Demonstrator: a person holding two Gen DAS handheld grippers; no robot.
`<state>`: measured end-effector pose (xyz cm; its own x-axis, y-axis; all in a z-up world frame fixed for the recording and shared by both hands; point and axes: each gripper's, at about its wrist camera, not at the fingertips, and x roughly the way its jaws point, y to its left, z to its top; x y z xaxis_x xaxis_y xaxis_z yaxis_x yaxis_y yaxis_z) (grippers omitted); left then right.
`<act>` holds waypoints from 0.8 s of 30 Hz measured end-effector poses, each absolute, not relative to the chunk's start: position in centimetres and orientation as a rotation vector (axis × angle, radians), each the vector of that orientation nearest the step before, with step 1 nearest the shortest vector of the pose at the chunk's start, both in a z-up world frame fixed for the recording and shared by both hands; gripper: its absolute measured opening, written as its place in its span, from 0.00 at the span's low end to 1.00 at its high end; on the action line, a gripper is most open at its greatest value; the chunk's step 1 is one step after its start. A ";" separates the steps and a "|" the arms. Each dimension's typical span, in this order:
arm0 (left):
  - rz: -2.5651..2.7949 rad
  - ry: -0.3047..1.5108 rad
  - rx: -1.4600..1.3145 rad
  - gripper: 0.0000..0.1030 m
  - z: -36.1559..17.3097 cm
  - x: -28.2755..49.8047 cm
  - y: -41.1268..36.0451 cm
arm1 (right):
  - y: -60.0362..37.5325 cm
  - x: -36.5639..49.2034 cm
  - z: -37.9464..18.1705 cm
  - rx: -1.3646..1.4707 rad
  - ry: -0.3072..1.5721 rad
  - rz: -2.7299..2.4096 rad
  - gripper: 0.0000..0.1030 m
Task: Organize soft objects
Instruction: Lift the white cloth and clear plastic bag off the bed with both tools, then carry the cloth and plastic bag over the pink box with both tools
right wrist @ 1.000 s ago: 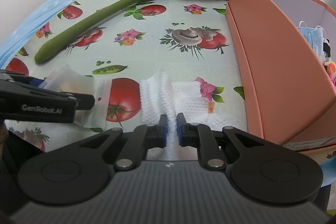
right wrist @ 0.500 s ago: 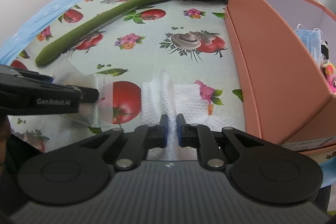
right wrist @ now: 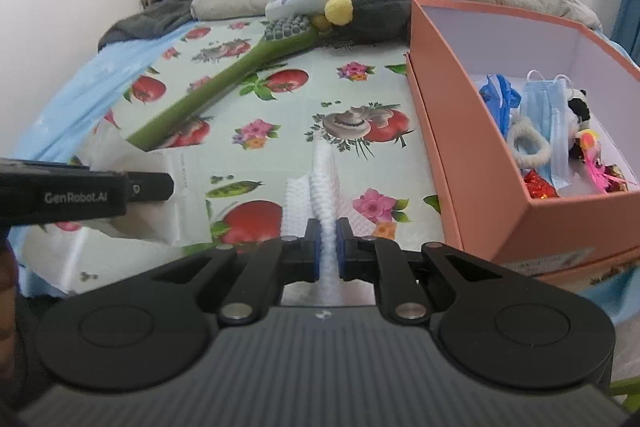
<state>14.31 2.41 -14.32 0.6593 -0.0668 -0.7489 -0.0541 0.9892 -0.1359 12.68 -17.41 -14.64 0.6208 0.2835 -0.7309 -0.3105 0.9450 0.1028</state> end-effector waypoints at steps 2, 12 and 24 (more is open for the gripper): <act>-0.013 0.840 -0.160 0.27 -13.5 13.6 2.5 | -17.3 12.0 -13.9 -0.032 0.817 0.339 0.12; -0.018 0.754 -0.187 0.26 -9.3 10.1 2.6 | -18.2 9.6 -9.6 -0.008 0.737 0.329 0.12; -0.041 0.665 -0.209 0.25 -5.0 6.1 1.0 | -20.5 6.8 -4.0 0.010 0.625 0.313 0.12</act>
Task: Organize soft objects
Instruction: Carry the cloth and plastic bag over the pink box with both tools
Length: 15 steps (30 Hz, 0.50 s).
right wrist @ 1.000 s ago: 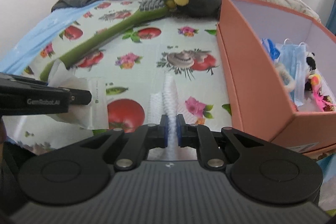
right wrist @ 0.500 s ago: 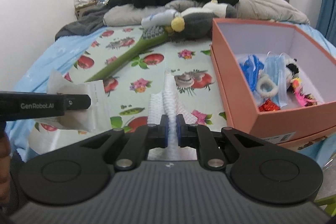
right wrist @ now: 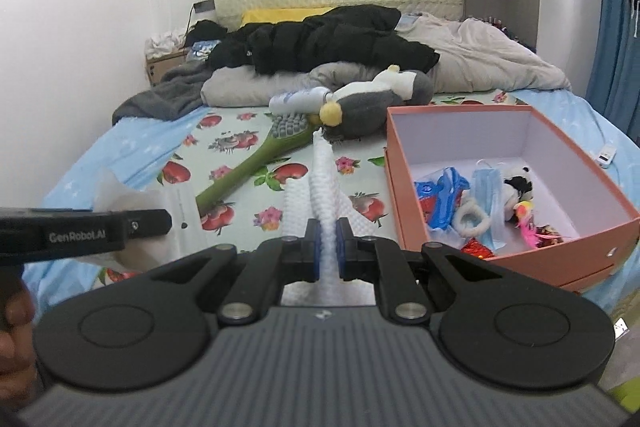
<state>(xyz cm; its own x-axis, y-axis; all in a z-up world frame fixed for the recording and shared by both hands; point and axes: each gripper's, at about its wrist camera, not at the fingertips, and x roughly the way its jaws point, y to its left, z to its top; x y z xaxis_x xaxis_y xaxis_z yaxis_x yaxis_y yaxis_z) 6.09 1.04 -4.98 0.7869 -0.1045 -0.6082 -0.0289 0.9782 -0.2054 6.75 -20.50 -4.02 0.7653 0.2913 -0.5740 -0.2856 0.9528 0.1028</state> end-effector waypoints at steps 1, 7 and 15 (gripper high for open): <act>-0.044 0.662 -0.209 0.25 -4.7 5.8 0.8 | -20.7 6.4 -3.8 0.011 0.623 0.312 0.12; -0.082 0.647 -0.201 0.25 -3.5 4.6 -0.8 | -22.1 4.9 -2.8 0.011 0.615 0.285 0.12; -0.159 0.629 -0.197 0.25 -2.4 4.9 -3.4 | -24.8 3.6 -2.2 0.017 0.626 0.202 0.12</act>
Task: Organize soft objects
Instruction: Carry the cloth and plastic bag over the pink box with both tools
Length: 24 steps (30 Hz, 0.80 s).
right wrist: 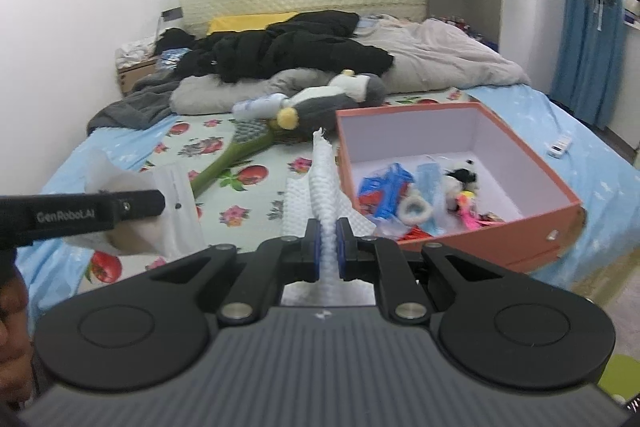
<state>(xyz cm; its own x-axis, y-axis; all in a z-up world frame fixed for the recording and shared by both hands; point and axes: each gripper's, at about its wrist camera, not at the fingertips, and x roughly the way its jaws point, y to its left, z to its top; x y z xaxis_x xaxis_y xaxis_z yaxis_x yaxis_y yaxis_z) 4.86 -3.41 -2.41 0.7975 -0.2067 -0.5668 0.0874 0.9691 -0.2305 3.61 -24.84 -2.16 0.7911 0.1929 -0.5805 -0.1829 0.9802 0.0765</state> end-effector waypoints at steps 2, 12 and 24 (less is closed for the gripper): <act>-0.179 0.634 -0.199 0.25 -2.3 5.1 -4.1 | -25.5 3.3 -2.1 0.016 0.627 0.185 0.12; -0.304 0.654 -0.176 0.25 -2.3 6.6 -8.8 | -29.1 2.7 -2.1 0.048 0.632 0.105 0.12; -0.394 0.659 -0.146 0.25 -1.8 9.5 -12.3 | -31.3 3.4 -2.6 0.084 0.637 0.041 0.12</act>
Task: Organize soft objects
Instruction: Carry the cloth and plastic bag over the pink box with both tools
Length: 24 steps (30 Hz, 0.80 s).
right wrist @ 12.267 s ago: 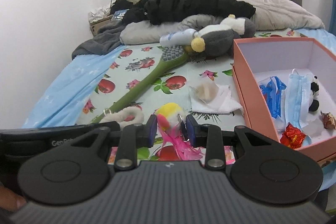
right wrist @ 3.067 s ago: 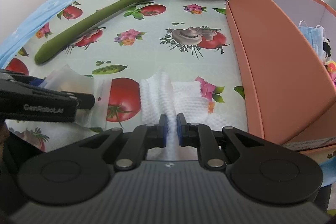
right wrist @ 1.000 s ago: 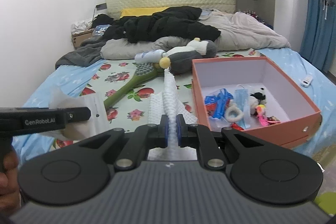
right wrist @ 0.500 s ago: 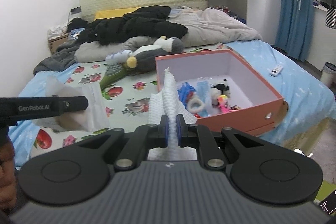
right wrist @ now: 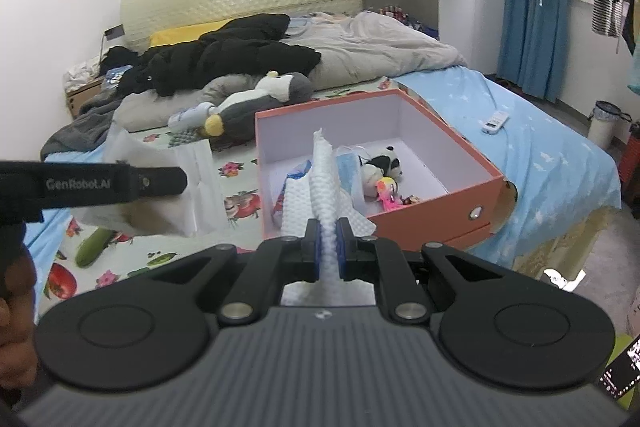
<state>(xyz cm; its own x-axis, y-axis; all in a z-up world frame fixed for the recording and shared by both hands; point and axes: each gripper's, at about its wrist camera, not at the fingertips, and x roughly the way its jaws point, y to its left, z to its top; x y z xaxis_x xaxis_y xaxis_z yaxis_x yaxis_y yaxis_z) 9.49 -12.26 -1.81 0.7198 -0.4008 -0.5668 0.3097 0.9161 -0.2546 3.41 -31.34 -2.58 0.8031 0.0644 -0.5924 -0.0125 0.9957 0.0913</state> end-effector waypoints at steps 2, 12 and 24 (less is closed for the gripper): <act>-0.404 0.670 -0.147 0.25 -2.0 10.2 -12.6 | -31.6 3.8 -2.9 0.098 0.649 0.039 0.12; -0.414 0.731 -0.161 0.25 -3.0 17.3 -14.6 | -33.7 9.4 -3.8 0.139 0.674 0.036 0.12; -0.389 0.799 -0.164 0.25 -5.1 28.3 -18.1 | -36.1 18.5 -5.7 0.148 0.741 0.078 0.12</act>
<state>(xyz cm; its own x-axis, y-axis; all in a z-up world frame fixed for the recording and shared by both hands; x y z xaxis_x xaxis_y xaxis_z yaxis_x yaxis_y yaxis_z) 28.29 -18.06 -5.06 0.6313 -0.3995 -0.6647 0.2768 0.9167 -0.2881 18.53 -36.10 -5.68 0.7358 0.1228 -0.6660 -0.0182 0.9867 0.1618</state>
